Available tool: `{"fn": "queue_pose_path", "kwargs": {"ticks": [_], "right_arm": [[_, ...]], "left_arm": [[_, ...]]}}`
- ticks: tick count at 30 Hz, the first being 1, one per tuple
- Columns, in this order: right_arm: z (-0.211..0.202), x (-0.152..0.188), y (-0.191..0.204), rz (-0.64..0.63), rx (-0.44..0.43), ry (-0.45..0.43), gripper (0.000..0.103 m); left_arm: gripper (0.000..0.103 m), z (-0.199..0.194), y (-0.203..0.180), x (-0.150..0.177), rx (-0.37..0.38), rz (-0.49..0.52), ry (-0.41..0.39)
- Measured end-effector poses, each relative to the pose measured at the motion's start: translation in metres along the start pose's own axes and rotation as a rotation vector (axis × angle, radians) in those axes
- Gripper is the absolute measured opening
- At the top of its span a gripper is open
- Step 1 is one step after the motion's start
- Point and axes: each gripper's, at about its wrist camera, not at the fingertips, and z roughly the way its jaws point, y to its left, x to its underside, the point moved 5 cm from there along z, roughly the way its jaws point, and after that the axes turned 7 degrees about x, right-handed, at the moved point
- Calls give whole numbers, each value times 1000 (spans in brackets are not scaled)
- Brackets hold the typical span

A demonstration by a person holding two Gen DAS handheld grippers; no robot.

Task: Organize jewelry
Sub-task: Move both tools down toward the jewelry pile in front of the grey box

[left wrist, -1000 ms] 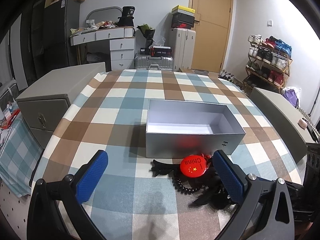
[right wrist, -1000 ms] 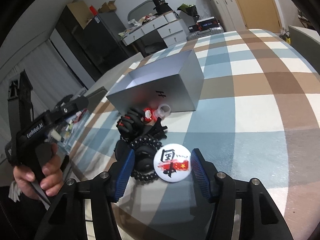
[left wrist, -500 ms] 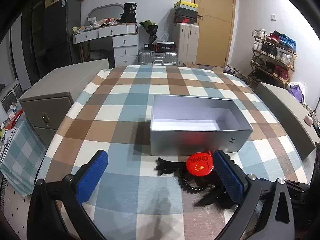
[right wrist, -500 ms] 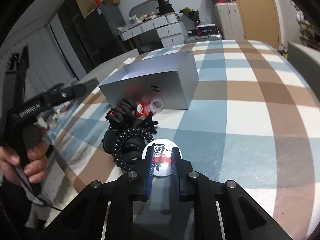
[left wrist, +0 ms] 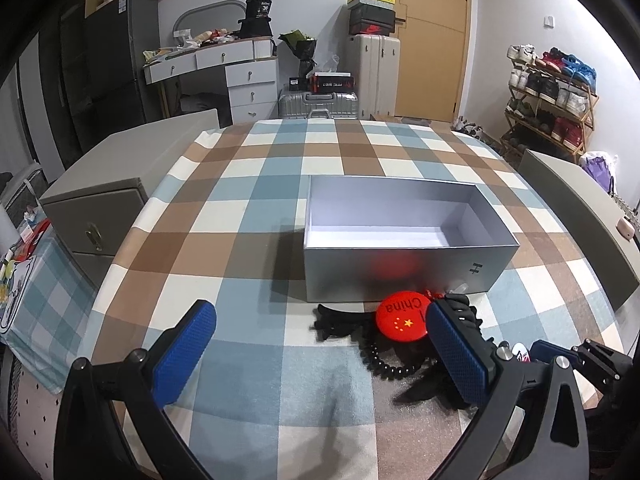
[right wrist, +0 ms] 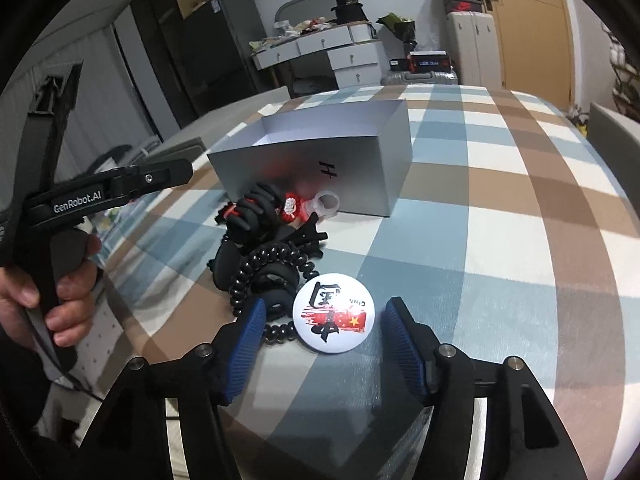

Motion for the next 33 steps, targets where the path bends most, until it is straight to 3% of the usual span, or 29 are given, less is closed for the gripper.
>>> {"fn": "queue_pose_path", "kwargs": {"ticks": [4,5,6,13,19,26,33], "right_arm": [[0,3,1,-37,19,-8,56],[0,4,0,-53,45,-11,45],[-1,5,0,-64,54,-13,43],[-4,9,6,-139,104,-17,42],[-11,6,1,-110,104,-39,42],[-27,-13,-12,-27,78,-112,42],[-34,-25,-19,21,62,-153,42]], "left_arm": [[102,1,-1,-1,1,2,1],[102,1,-1,-1,2,0,2],[102,1,-1,-1,3,-1,1],[102,2,0,-1,7,-10,-3],[102,5,5,0,24,-17,6],[102,21,-6,-2,161,12,90],[101,40,-18,-1,251,92,178]]}}
